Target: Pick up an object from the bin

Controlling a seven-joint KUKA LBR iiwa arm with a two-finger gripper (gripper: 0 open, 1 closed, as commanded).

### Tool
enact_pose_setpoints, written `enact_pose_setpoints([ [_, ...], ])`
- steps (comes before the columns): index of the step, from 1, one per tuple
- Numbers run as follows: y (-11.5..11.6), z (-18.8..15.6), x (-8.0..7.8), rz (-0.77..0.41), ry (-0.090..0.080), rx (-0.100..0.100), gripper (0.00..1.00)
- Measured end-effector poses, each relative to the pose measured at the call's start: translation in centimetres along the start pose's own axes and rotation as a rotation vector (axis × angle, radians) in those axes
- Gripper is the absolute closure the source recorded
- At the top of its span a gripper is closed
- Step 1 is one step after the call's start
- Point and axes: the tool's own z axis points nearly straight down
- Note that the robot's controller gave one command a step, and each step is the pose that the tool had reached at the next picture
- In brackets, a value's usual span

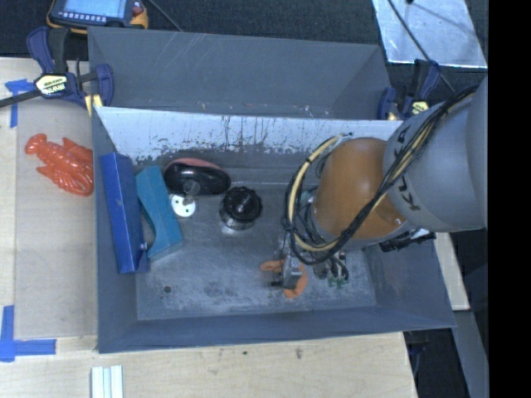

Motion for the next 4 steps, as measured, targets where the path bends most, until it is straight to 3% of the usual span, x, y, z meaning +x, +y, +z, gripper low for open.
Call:
enact_pose_setpoints([
  [1,0.0,0.0,0.0,0.0,0.0,0.0,1.0],
  [2,2.5,0.6,-1.1,-0.233,-0.003,0.0,1.0],
  [4,2.5,0.6,-1.1,-0.23,-0.003,-0.001,1.0],
])
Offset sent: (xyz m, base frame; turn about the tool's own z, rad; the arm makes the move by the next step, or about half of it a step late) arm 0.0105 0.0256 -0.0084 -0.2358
